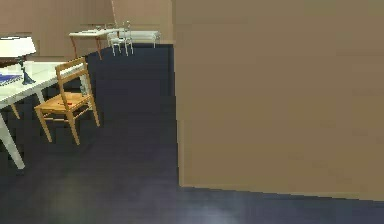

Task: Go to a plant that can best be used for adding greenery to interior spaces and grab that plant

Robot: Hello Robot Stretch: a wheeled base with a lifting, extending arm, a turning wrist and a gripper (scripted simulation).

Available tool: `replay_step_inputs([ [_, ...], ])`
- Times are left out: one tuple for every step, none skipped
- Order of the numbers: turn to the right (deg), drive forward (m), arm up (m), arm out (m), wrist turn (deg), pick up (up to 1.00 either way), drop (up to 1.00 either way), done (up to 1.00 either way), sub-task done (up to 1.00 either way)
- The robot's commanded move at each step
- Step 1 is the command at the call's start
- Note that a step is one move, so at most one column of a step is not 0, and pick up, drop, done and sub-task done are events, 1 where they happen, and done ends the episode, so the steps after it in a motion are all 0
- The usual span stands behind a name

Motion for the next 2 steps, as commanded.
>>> replay_step_inputs([
  [0.0, 0.30, 0.00, 0.00, 0.0, 0.00, 0.00, 0.00, 0.00],
  [-27.0, 0.00, 0.00, 0.00, 0.0, 0.00, 0.00, 0.00, 0.00],
])
